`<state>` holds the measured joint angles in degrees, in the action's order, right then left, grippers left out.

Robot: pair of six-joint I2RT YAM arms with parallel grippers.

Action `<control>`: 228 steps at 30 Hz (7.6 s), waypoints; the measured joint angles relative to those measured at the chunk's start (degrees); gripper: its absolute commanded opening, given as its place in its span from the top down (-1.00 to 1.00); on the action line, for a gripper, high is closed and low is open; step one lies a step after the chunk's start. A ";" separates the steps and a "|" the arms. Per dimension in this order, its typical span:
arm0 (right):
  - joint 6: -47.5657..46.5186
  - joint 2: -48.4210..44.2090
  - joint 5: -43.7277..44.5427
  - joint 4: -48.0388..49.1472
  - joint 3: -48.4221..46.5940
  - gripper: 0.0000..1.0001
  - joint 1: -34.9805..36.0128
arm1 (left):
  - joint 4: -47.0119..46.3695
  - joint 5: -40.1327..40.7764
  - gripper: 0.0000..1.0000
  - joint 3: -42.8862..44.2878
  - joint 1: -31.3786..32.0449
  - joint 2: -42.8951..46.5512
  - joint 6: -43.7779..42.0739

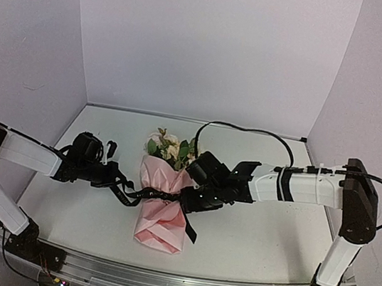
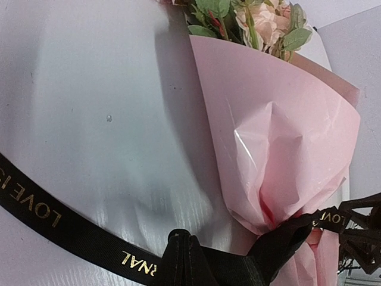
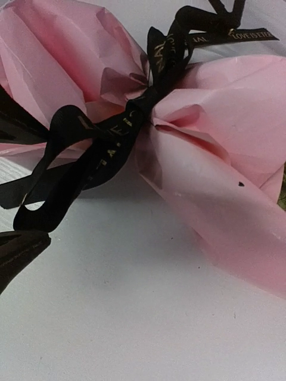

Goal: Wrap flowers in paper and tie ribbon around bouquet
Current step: Tie the half-tied ribbon around the folded bouquet.

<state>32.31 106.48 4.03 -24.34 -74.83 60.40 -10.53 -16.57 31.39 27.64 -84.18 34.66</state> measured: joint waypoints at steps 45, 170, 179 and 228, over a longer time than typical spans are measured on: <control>-16.58 6.32 2.44 -15.78 -15.43 1.00 -0.07 | 1.71 0.47 1.00 1.20 0.00 -0.55 -1.60; -20.22 7.61 -2.41 -2.55 -7.27 0.97 -2.89 | 9.19 2.45 1.00 6.28 -4.21 -3.75 -3.11; -18.81 7.86 -1.38 -2.61 -7.44 1.00 -2.89 | 10.17 3.30 1.00 8.75 -4.89 -5.70 -2.78; -18.04 11.88 -22.06 0.06 -7.76 1.00 -8.28 | 15.20 5.80 1.00 19.24 -7.64 -14.14 -2.26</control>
<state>14.27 118.36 -18.04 -24.28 -82.59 52.12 4.67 -10.77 50.63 20.00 -98.32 32.41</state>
